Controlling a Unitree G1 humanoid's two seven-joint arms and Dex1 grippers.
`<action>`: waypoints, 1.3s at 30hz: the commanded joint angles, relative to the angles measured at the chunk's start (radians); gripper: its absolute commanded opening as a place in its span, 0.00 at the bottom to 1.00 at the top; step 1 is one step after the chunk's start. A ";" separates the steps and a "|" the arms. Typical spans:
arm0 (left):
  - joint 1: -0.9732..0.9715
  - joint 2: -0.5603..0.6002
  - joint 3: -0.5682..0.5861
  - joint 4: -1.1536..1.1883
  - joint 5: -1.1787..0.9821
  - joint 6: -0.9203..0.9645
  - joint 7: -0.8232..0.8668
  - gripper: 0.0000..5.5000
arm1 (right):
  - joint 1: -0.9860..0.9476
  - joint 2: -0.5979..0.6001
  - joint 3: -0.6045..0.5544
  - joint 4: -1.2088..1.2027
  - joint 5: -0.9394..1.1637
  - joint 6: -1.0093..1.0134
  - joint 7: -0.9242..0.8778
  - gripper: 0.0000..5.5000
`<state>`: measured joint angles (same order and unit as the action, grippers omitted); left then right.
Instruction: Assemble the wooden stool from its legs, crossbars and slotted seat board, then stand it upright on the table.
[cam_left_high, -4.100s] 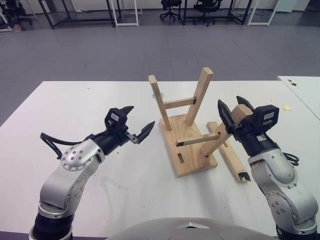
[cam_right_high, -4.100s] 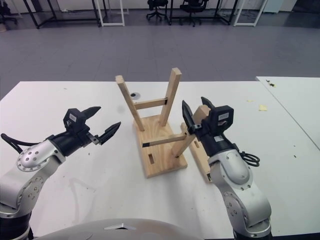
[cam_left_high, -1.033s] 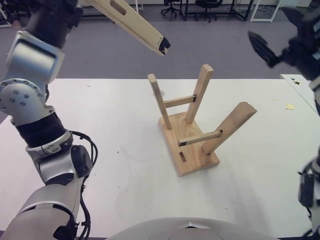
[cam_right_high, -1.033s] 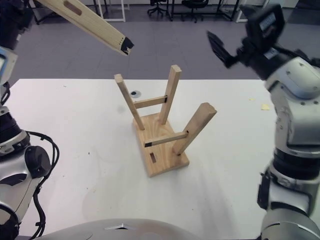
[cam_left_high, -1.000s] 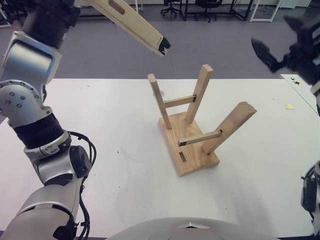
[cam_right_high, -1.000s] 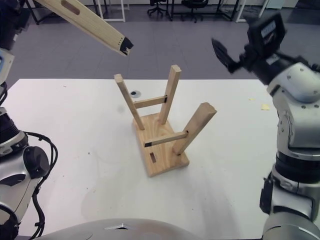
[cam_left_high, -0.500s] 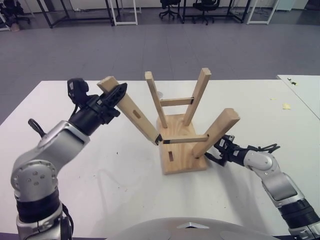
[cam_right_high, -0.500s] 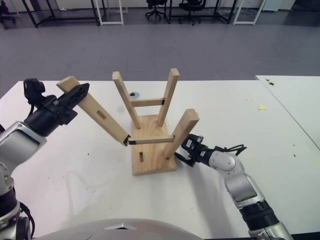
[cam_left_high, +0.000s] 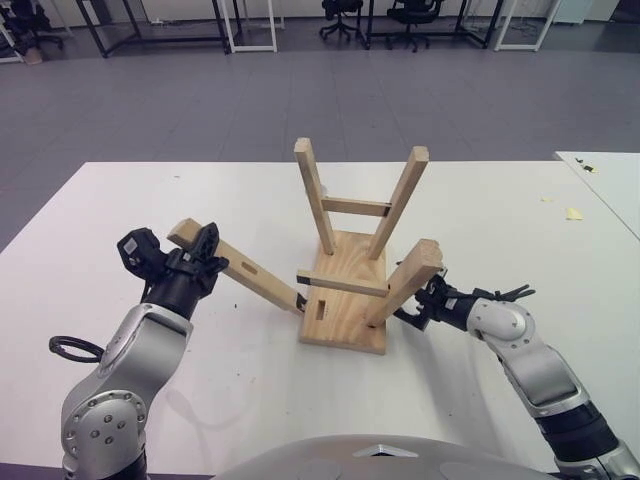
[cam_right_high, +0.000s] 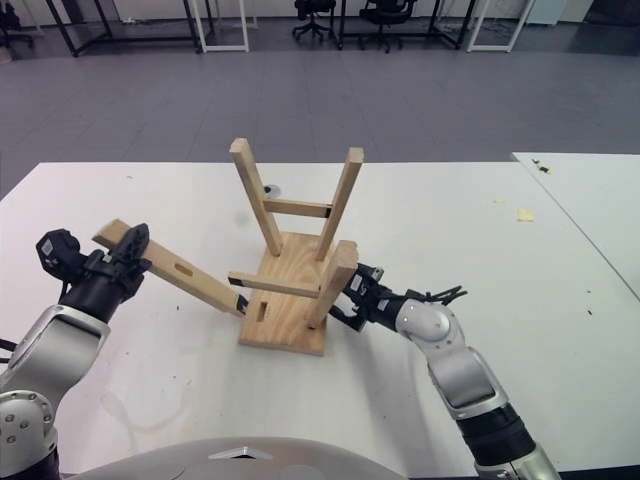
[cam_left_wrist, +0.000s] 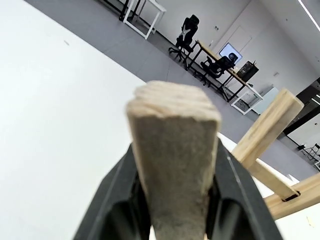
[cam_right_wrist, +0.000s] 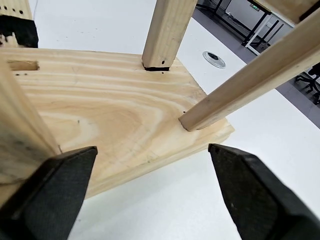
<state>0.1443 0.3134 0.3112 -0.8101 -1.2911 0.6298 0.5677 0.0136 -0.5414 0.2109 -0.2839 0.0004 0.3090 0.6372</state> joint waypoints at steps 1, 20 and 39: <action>-0.053 0.013 0.009 -0.036 -0.034 -0.049 0.048 0.19 | 0.014 -0.013 -0.026 0.015 -0.006 0.002 -0.012 0.76; 0.103 0.011 -0.177 -0.053 0.115 -0.082 0.055 0.19 | -0.029 -0.019 -0.076 0.063 -0.036 -0.013 -0.039 0.76; 0.037 0.084 -0.271 -0.060 0.552 0.024 -0.054 0.19 | -0.051 -0.021 -0.103 -0.007 -0.030 0.077 -0.030 0.76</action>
<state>0.1594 0.3616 0.0125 -0.9381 -0.8111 0.5858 0.5173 -0.0067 -0.5508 0.1195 -0.2931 -0.0334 0.3806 0.6049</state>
